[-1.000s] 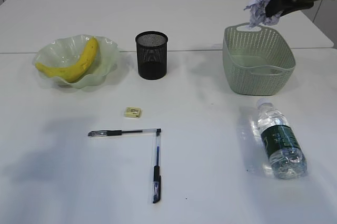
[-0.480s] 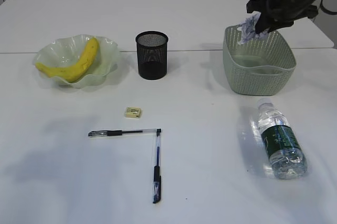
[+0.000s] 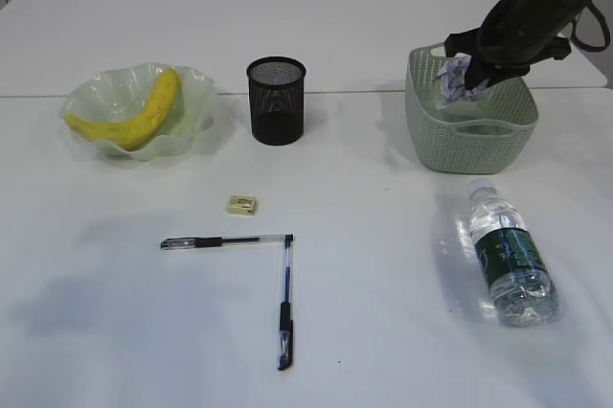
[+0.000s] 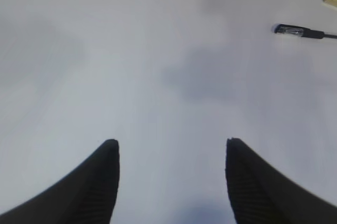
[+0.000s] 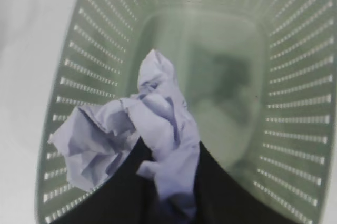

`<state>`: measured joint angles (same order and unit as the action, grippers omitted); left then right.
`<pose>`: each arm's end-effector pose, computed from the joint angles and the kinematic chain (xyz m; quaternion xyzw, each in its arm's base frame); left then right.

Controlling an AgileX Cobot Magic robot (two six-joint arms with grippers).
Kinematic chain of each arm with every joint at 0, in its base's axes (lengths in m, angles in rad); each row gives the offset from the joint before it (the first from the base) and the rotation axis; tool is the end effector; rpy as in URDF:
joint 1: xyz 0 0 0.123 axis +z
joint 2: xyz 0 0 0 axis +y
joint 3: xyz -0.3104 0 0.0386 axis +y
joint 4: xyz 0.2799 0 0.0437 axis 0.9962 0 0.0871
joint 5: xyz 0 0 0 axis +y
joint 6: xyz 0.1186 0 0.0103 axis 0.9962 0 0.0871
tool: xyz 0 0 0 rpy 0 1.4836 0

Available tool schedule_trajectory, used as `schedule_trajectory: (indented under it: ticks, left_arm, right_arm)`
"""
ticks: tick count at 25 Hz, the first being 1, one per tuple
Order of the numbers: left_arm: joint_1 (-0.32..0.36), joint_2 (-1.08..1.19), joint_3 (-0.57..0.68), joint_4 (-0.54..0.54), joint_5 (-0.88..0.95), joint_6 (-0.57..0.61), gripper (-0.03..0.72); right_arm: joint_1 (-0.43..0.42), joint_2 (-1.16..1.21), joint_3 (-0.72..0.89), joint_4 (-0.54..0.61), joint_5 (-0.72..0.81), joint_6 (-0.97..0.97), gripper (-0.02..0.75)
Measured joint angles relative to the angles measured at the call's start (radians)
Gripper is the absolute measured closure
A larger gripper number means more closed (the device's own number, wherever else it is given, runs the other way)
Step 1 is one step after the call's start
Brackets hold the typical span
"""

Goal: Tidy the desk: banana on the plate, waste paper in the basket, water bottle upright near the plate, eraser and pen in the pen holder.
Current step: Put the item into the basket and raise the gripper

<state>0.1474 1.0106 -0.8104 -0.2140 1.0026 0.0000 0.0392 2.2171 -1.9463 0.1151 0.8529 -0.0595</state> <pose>0.2042 0.0088 0.2890 -0.1069 0.9634 -0.0839 0.2311 0.5590 0.0322 0.2129 -0.0225 0.9630 0.0491 0.2641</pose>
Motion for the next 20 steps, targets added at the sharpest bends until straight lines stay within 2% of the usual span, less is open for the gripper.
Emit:
schedule_trajectory:
  ticks: [2, 7, 9, 16, 20]
  left_arm:
    - [0.000, 0.000, 0.000, -0.002, 0.002, 0.000, 0.235]
    - [0.000, 0.000, 0.000, -0.008, 0.004, 0.000, 0.235]
    - [0.000, 0.000, 0.000, -0.010, 0.004, 0.000, 0.235]
    - [0.000, 0.001, 0.000, -0.012, 0.009, 0.000, 0.235]
    - [0.000, 0.001, 0.000, -0.012, 0.019, 0.000, 0.235]
  right_arm:
    - [0.000, 0.000, 0.000, -0.039, 0.000, 0.035, 0.599]
    - [0.000, 0.000, 0.000, -0.086, 0.000, 0.084, 0.435]
    - [0.000, 0.000, 0.000, -0.088, -0.002, 0.089, 0.392]
    - [0.000, 0.000, 0.000, -0.088, 0.000, 0.110, 0.303]
    - [0.000, 0.000, -0.044, -0.076, 0.074, 0.116, 0.279]
